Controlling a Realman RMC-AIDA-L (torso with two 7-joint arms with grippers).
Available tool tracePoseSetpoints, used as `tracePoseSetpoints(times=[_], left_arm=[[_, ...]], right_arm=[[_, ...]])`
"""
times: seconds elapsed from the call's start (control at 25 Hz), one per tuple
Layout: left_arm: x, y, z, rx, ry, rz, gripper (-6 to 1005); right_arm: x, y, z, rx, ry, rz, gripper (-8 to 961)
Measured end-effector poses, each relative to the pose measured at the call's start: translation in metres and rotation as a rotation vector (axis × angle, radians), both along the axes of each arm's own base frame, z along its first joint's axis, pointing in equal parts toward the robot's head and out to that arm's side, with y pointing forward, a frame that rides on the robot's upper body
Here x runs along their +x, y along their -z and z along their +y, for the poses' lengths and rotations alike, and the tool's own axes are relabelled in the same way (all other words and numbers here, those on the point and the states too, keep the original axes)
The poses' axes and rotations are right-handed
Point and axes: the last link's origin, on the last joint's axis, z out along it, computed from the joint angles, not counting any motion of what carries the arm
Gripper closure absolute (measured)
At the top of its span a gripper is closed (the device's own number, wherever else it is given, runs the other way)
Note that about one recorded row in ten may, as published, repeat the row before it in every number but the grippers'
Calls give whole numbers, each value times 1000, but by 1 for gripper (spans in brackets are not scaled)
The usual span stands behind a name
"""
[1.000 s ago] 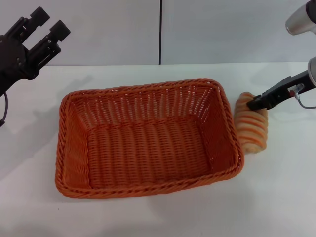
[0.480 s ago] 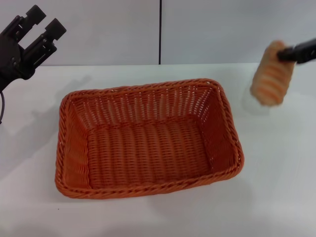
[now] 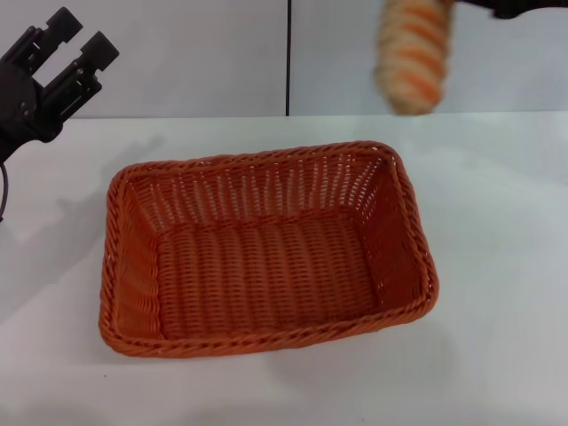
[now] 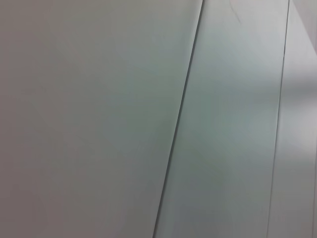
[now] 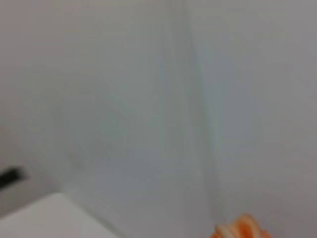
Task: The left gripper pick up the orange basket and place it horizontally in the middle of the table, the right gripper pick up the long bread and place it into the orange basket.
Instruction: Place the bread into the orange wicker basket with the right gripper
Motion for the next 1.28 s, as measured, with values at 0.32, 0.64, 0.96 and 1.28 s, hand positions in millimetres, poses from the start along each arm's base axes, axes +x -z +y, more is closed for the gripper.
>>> tracePoseSetpoints(times=[0.32, 0.64, 0.96, 1.28], left_arm=[[0, 0, 1, 2, -2, 3, 297], [0, 1, 2, -3, -1, 9, 307], [0, 0, 3, 6, -4, 11, 356], [1, 0, 4, 7, -3, 11, 356]], right_arm=[[-28, 58, -12, -189, -152, 2, 833], [-28, 81, -6, -313, -123, -59, 848], [-23, 77, -5, -304, -108, -56, 658], [-12, 62, -8, -253, -92, -34, 348]])
